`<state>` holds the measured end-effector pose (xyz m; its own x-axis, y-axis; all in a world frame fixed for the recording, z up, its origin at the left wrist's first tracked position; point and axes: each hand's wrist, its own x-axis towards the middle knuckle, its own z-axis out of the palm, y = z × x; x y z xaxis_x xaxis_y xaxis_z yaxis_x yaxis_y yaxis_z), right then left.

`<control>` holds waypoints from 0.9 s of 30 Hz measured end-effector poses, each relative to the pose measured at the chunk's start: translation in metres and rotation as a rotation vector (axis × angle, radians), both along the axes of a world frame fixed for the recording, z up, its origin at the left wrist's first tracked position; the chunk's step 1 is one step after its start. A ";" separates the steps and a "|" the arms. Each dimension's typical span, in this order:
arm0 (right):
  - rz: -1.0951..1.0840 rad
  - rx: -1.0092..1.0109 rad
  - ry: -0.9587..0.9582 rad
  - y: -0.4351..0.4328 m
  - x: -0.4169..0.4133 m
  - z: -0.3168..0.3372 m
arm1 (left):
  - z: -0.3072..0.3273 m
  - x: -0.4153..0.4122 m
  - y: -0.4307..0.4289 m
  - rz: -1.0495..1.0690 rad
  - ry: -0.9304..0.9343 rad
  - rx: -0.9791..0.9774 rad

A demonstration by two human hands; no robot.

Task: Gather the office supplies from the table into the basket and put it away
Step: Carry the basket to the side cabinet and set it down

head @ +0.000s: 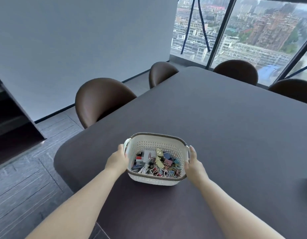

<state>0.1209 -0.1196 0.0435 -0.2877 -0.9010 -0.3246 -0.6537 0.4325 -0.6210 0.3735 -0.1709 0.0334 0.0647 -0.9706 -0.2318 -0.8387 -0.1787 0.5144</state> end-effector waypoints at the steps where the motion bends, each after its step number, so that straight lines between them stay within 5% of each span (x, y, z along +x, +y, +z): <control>1: 0.015 0.000 -0.009 0.005 0.001 0.000 | -0.002 0.003 0.008 0.005 -0.001 -0.003; 15: 0.186 -0.074 -0.116 0.005 0.067 -0.006 | 0.000 0.096 0.052 0.059 0.179 -0.048; 27: 0.451 -0.219 -0.116 -0.161 0.366 0.038 | 0.020 0.383 -0.040 0.316 0.205 -0.202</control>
<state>0.4869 -0.2811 0.0815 0.1716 -0.9777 -0.1211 -0.6665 -0.0247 -0.7451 0.7564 -0.2107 0.0537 0.3383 -0.9378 -0.0782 -0.6355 -0.2890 0.7160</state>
